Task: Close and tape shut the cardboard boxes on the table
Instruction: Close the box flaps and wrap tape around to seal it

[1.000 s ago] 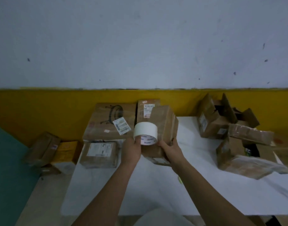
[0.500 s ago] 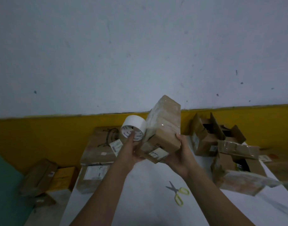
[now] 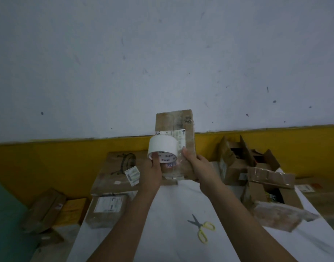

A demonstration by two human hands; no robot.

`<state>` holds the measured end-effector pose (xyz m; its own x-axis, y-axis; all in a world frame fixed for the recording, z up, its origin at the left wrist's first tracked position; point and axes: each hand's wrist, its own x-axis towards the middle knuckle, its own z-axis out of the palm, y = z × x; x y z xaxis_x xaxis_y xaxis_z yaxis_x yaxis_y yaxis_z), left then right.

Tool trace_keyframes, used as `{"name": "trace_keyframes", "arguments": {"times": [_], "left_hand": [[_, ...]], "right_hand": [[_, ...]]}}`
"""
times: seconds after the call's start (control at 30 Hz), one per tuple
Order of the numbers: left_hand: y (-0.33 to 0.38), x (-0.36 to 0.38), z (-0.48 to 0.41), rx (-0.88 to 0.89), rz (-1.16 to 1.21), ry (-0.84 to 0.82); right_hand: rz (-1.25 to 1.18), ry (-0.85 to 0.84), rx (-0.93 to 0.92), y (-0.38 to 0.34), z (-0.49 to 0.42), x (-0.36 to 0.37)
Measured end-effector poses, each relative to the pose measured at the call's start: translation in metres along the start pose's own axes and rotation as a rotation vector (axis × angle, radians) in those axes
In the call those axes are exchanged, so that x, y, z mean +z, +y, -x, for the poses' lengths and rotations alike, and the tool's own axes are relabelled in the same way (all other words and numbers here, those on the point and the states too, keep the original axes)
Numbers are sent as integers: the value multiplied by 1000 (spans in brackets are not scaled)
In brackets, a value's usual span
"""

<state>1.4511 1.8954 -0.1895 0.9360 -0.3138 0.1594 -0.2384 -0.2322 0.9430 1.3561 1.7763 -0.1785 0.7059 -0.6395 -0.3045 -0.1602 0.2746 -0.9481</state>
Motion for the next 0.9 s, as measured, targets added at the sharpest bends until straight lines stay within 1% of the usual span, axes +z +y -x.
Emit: {"name": "trace_keyframes", "arguments": {"times": [0.07, 0.13, 0.2, 0.27, 0.33, 0.37, 0.4, 0.43, 0.5, 0.53, 0.57, 0.6, 0.63, 0.7, 0.73, 0.77, 0.83, 0.87, 0.9], "left_hand": [[6, -14, -5, 136, -142, 32], [1, -39, -22, 211, -266, 118], [-8, -61, -38, 221, -366, 164], [-14, -62, -40, 196, -429, 163], [-8, -53, -31, 160, -405, 195], [-5, -46, -25, 131, -328, 198], [-5, -40, -21, 52, -183, 187], [-1, -34, -20, -91, 26, 143], [12, -22, -12, -473, 532, -50], [17, -17, -8, -613, 724, -143], [21, -13, -4, -673, 816, -197], [26, -10, 0, -670, 835, -209], [27, -8, 0, -641, 826, -186], [23, -5, -2, -549, 718, -75], [19, -4, -5, -498, 618, -25], [15, -3, -7, -433, 493, 6], [10, 0, -5, -299, 257, 21], [9, 2, -3, -242, 187, 20], [9, 3, -1, -213, 130, 6]], "right_hand": [[-110, 34, -6, 2, 1, -7], [-182, 24, -23, -2, 6, -19], [-214, -46, -30, -8, 11, -30], [-245, -120, -7, -11, 15, -32], [-312, -177, 37, -11, 16, -27], [-338, -189, 51, -10, 16, -25], [-368, -191, 63, -8, 17, -23], [-396, -194, 73, -6, 17, -23], [-439, -205, 82, 0, 15, -25], [-422, -222, 84, 2, 14, -25], [-373, -218, 85, 5, 13, -25], [-268, -173, 65, 5, 13, -23], [-109, -103, 18, 5, 10, -22], [235, 71, -136, 1, 8, -22], [322, 105, -195, -4, 10, -20], [349, 70, -214, -8, 11, -18], [296, -98, -87, -18, 13, -9], [239, -175, -14, -23, 14, -4], [191, -218, 28, -23, 12, -3]]}}
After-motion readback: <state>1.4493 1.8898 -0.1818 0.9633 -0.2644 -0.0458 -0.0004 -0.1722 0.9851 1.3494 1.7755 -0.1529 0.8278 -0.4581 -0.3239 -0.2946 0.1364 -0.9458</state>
